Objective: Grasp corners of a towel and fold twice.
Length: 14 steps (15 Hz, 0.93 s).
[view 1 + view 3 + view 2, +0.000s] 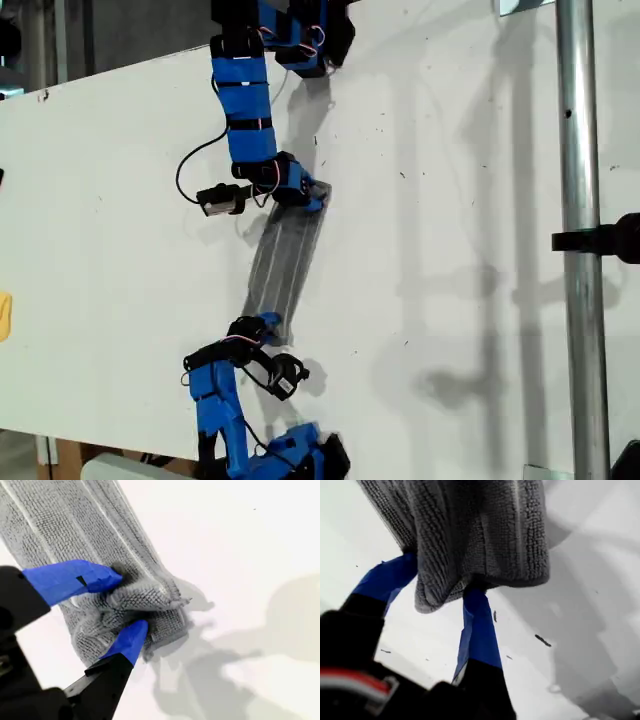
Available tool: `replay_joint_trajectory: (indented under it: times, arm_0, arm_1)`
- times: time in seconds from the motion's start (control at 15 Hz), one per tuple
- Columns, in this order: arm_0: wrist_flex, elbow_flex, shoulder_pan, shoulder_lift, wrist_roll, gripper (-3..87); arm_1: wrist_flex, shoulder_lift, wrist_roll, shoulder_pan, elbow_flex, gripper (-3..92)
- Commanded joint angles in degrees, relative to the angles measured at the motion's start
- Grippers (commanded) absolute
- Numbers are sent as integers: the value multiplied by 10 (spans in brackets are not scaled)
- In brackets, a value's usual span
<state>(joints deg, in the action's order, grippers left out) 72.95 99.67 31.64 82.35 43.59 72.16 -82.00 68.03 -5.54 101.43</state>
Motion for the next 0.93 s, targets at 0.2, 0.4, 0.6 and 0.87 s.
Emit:
replay_joint_trajectory:
  times: [0.2,0.4,0.6,0.87]
  arm_0:
    - [160,-54,34,225,7,245]
    - [180,55,9,478,47,225]
    - [121,266,-109,867,197,28]
    - [48,548,-263,1169,373,-29]
  arm_1:
    - [186,-217,4,-20,-23,307]
    - [229,-455,68,-10,91,311]
    - [225,-774,214,62,308,292]
    - [231,-950,338,146,430,223]
